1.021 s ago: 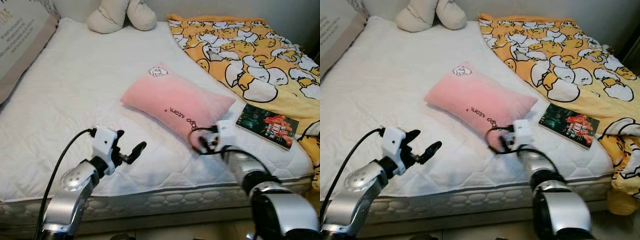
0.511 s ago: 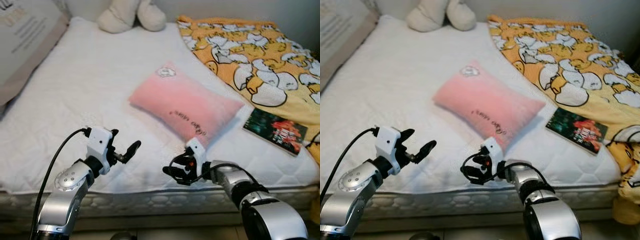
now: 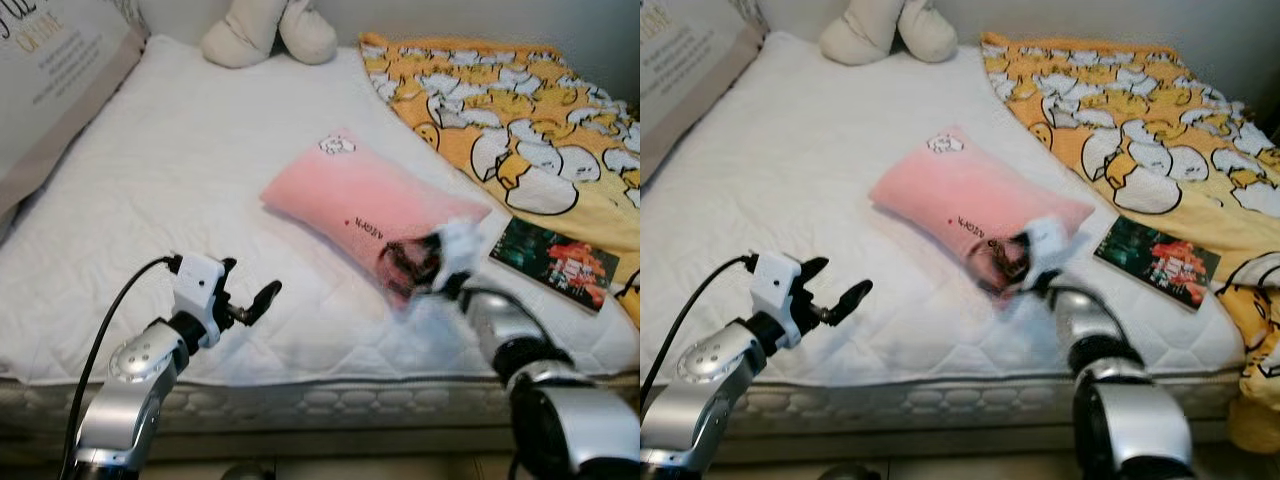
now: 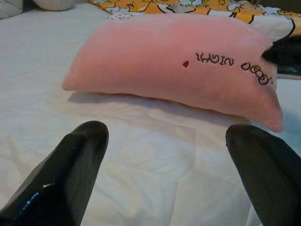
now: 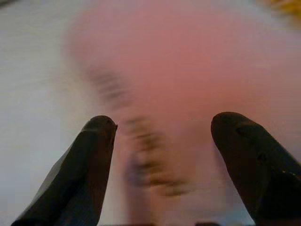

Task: Clean up the room

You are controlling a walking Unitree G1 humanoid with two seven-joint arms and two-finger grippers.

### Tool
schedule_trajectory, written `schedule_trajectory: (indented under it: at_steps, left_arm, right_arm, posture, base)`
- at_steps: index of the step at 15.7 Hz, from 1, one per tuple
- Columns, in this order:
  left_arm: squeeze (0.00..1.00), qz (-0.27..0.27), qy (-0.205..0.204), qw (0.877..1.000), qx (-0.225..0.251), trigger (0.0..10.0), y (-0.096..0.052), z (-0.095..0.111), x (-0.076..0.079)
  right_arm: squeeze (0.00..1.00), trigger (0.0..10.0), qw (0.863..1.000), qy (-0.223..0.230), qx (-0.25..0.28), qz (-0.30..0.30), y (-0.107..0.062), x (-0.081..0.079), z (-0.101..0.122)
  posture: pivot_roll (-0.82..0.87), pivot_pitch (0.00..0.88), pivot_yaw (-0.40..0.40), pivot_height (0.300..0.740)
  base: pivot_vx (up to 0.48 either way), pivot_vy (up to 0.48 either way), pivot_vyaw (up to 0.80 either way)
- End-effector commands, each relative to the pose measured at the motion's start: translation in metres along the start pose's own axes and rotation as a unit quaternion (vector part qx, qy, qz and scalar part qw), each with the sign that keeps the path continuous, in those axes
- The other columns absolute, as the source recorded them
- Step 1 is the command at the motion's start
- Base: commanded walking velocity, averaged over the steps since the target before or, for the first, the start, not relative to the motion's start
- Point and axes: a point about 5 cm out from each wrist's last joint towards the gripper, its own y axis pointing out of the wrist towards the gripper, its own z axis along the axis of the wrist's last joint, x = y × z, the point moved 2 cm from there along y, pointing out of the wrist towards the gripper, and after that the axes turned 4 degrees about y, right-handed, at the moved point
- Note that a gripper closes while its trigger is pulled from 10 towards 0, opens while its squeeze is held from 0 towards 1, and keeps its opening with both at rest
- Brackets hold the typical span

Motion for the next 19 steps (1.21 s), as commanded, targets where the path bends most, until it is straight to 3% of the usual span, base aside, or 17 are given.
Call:
schedule_trajectory:
  at_steps: [1, 3, 4, 6, 7, 10, 13, 15, 17, 19]
  left_arm:
    - [0.0, 0.0, 0.011, 1.0, 0.005, 10.0, 0.0, 0.003, 0.0]
    - [0.0, 0.003, 0.01, 1.0, 0.007, 10.0, 0.001, 0.004, 0.0]
    - [0.0, 0.003, 0.01, 1.0, 0.007, 10.0, 0.001, 0.004, 0.0]
    - [0.0, 0.003, 0.008, 1.0, 0.006, 10.0, -0.001, 0.003, 0.0]
    - [0.0, 0.001, 0.005, 1.0, 0.004, 10.0, -0.003, 0.002, 0.001]
    - [0.0, 0.001, 0.005, 1.0, -0.001, 10.0, -0.006, 0.0, 0.001]
    - [0.0, 0.002, 0.006, 1.0, -0.002, 10.0, -0.006, 0.0, 0.0]
    - [0.0, 0.007, 0.002, 1.0, -0.002, 10.0, -0.007, -0.001, 0.0]
    - [0.0, 0.007, 0.002, 1.0, -0.001, 10.0, -0.007, 0.0, 0.0]
    - [0.0, 0.006, 0.003, 1.0, 0.001, 10.0, -0.007, 0.0, -0.001]
  right_arm:
    - [0.0, 10.0, 0.998, 0.018, 0.026, -0.06, -0.001, 0.014, 0.009]
    - [0.0, 10.0, 0.988, 0.043, 0.05, -0.136, -0.006, 0.03, 0.013]
    - [0.0, 10.0, 0.985, 0.008, 0.02, -0.171, -0.007, 0.034, 0.006]
    - [0.0, 10.0, 0.976, -0.02, -0.052, -0.212, -0.013, 0.04, -0.015]
    - [0.0, 10.0, 0.973, -0.008, -0.083, -0.215, -0.015, 0.039, -0.027]
    - [0.0, 10.0, 0.972, 0.011, -0.104, -0.212, -0.018, 0.035, -0.039]
    - [0.0, 10.0, 0.979, 0.02, -0.126, -0.161, -0.014, 0.019, -0.049]
    - [0.0, 10.0, 0.983, -0.01, -0.168, -0.071, -0.012, -0.005, -0.065]
    - [0.0, 10.0, 0.986, 0.011, -0.164, -0.038, -0.01, -0.015, -0.066]
    - [0.0, 10.0, 0.985, 0.055, -0.155, 0.06, -0.006, -0.042, -0.066]
  posture:
    - [0.1, 0.0, -0.005, 0.74]
    - [0.11, 0.0, -0.012, 0.74]
    - [0.11, 0.0, -0.014, 0.74]
    - [0.11, 0.0, -0.013, 0.74]
    - [0.11, 0.0, -0.01, 0.74]
    - [0.11, 0.0, -0.011, 0.74]
    - [0.12, 0.0, -0.015, 0.74]
    - [0.12, 0.0, -0.019, 0.74]
    - [0.12, 0.0, -0.019, 0.74]
    - [0.12, 0.0, -0.021, 0.74]
  base:
    - [0.0, 0.0, 0.0]
    - [0.0, 0.0, 0.0]
    - [0.0, 0.0, 0.0]
    - [0.0, 0.0, 0.0]
    - [0.0, 0.0, 0.0]
    - [0.0, 0.0, 0.0]
    - [0.0, 0.0, 0.0]
    - [0.0, 0.0, 0.0]
    - [0.0, 0.0, 0.0]
    - [0.0, 0.0, 0.0]
